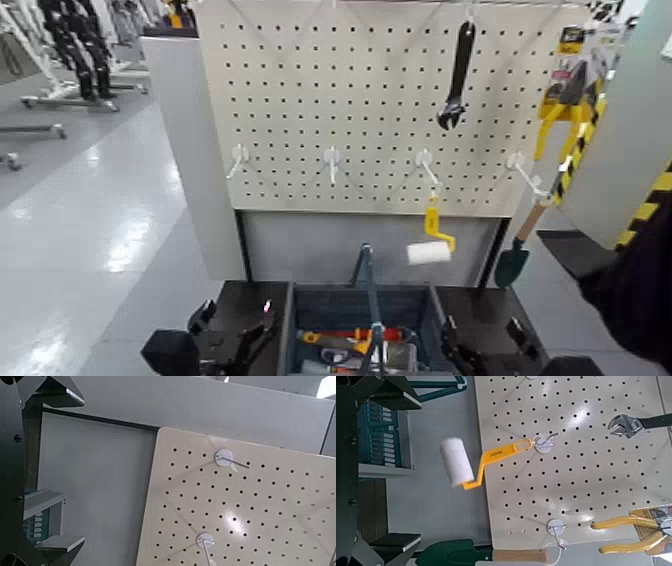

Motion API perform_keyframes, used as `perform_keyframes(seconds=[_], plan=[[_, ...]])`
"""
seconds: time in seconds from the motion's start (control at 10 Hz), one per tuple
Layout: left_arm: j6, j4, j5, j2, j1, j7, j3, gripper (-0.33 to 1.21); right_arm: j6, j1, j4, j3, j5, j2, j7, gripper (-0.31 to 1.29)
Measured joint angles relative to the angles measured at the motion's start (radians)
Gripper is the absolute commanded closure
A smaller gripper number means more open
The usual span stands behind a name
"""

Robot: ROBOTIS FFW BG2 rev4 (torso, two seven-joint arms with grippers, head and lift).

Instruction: Put the yellow roller into the crate.

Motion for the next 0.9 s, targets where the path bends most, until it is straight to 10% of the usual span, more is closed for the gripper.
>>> perform_keyframes(seconds=[0.5,0.9], plan=[[0.014,-0.001,-0.004,0.007,-0.006,0.017,-0.014,0.10,0.002,0.000,0.007,0.001,-0.008,-0.005,-0.027,0.13],[0.014,-0.001,0.001,0.005,-0.005,0.017,-0.012,0.10,0.182,-0.094,-0.029,-0.114,0.017,-0.008,0.236,0.13]])
